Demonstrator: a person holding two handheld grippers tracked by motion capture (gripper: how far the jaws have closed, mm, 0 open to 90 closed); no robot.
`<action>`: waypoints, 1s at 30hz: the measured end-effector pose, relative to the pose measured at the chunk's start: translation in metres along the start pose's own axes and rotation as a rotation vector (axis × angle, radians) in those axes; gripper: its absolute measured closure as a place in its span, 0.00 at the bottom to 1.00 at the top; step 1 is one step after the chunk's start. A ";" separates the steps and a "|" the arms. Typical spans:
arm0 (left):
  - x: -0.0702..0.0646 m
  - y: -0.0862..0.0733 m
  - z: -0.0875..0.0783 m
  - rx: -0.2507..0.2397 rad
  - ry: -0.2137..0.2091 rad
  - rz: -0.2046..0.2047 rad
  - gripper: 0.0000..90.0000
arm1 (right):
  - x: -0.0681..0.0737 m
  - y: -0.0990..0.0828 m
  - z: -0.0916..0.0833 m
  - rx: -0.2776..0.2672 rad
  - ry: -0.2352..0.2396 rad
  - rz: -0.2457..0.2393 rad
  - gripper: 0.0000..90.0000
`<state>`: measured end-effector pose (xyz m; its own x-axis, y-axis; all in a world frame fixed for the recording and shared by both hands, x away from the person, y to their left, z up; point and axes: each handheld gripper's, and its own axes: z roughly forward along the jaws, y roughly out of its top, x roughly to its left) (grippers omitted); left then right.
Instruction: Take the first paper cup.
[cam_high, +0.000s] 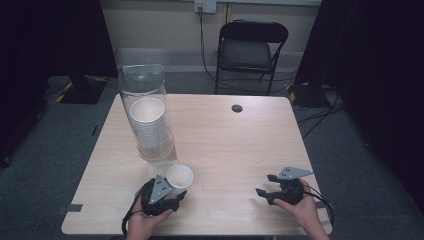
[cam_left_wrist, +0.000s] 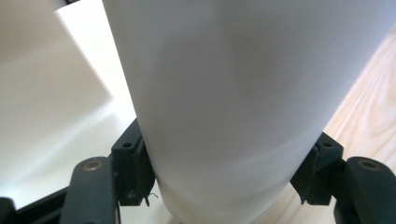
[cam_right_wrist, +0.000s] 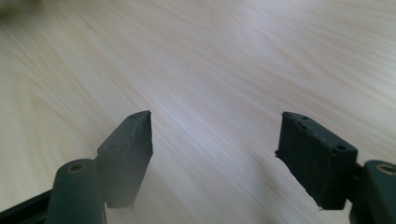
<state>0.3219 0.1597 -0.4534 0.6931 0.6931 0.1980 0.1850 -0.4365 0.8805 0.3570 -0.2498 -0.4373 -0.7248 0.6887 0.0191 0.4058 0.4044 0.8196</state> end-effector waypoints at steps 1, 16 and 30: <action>-0.003 0.003 0.003 -0.004 -0.008 0.010 0.37 | 0.003 0.004 0.001 -0.007 0.030 0.017 0.29; -0.021 0.022 0.034 0.039 -0.049 0.081 0.37 | 0.042 0.081 0.018 -0.047 0.221 0.043 0.46; -0.036 0.033 0.042 0.027 -0.099 0.155 0.37 | 0.051 0.089 0.033 -0.071 0.294 0.130 0.58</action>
<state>0.3328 0.0963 -0.4494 0.7794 0.5574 0.2860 0.0883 -0.5497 0.8307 0.3749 -0.1590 -0.3827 -0.8032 0.5247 0.2820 0.4733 0.2748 0.8369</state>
